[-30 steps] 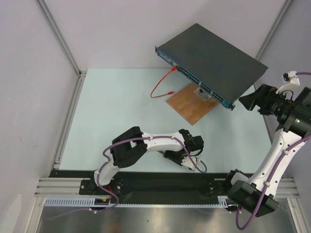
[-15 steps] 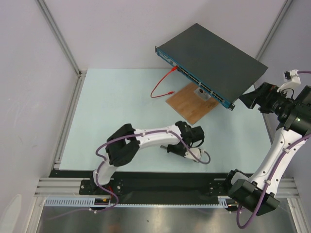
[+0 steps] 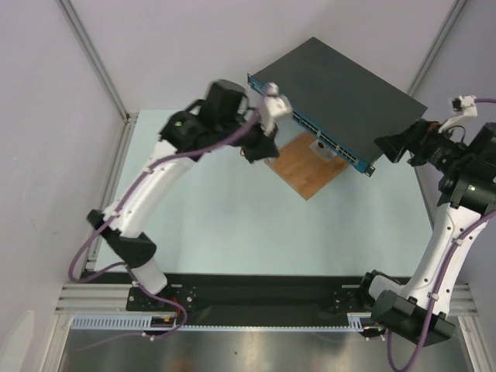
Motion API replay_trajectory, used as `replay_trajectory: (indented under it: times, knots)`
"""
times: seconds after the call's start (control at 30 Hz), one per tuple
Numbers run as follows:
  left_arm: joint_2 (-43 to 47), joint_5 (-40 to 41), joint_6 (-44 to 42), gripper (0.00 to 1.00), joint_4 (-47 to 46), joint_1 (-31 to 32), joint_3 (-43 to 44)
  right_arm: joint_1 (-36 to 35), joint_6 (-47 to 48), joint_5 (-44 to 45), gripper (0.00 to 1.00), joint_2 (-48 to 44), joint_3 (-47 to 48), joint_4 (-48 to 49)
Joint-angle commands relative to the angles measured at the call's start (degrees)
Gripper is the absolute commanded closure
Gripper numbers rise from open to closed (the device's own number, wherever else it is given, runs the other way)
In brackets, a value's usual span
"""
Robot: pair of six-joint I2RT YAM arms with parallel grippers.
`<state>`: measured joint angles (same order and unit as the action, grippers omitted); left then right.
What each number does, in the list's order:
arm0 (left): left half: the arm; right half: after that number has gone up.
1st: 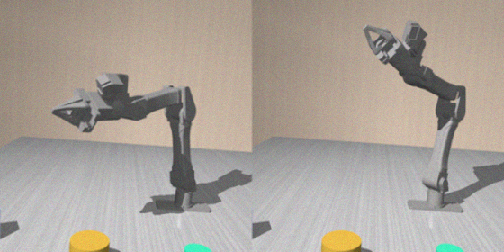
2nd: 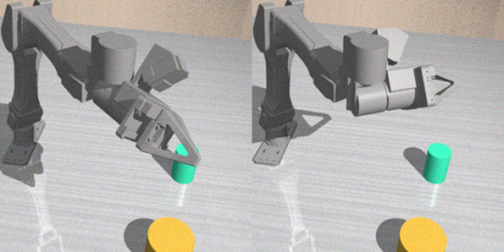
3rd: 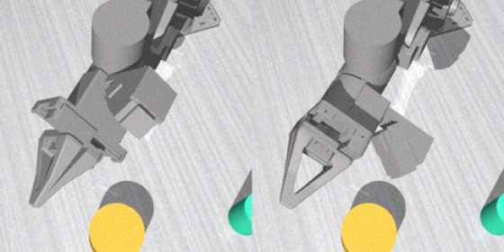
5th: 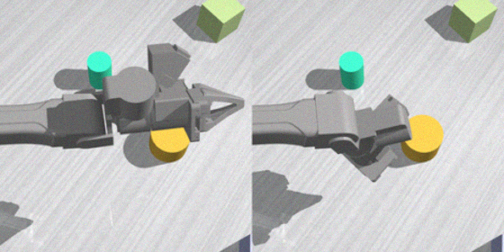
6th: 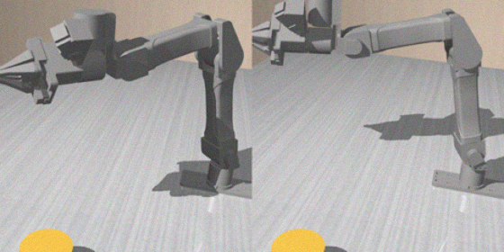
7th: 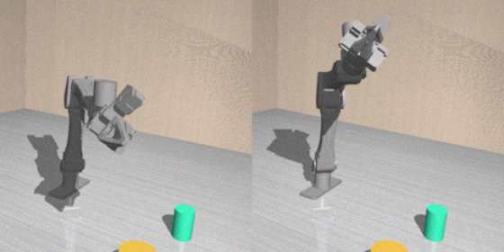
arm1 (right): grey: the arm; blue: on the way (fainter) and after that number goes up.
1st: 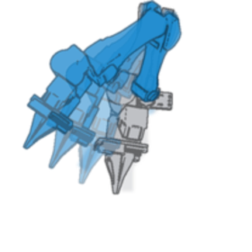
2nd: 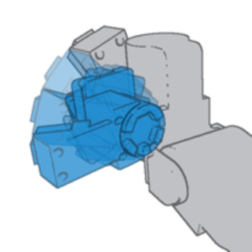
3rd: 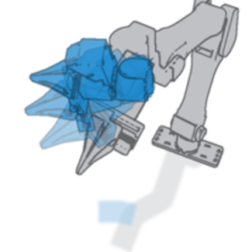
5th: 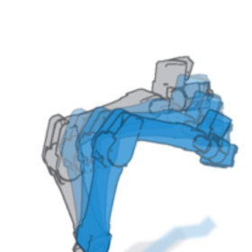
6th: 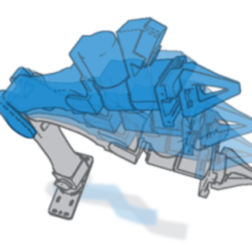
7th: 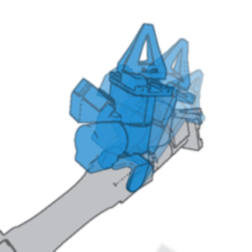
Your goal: Insert the plug into the switch port
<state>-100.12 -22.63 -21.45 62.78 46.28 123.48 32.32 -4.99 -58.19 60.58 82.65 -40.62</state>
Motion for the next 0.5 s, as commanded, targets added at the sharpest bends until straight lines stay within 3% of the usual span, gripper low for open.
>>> replay_trajectory:
  times: [0.0,0.03,0.07,0.13,0.17,0.2,0.3,0.33,0.47]
  knots:
    - [9.19,-16.11,20.71,1.0,-16.85,-8.03,-6.79,-8.21,-0.55,1.85,0.0,-1.78,1.9,5.38]
    - [12.19,-19.09,24.4,1.0,-22.39,-10.83,-10.42,-10.93,0.33,5.16,0.0,-2.21,2.07,5.29]
    - [14.84,-19.64,30.53,1.0,-34.88,-11.91,-14.46,-14.53,2.25,7.28,0.0,-2.39,2.16,5.55]
    - [22.83,-19.12,37.93,1.0,-46.73,-14.01,-26.93,-24.28,4.28,13.68,0.0,-2.92,2.08,5.99]
    - [25.12,-18.59,39.72,1.0,-58.45,-14.46,-30.72,-27.54,4.81,15.98,0.0,-3.09,1.99,6.95]
    - [27.41,-17.54,41.04,1.0,-62.48,-14.73,-36.76,-34.88,7.95,18.44,0.0,-3.18,1.73,7.48]
    - [32.43,-13.67,45.17,1.0,-74.25,-14.91,-43.47,-46.16,14.89,29.25,0.01,-3.62,-0.38,10.46]
    - [32.96,-12.97,46.58,1.0,-75.6,-15.08,-44.28,-52.81,16.4,34.06,0.01,-3.54,-1.0,11.43]
    - [34.02,-11.03,54.65,1.0,-81.49,-15.17,-47.62,-63.85,20.63,41.13,0.05,-0.73,-1.09,16.96]
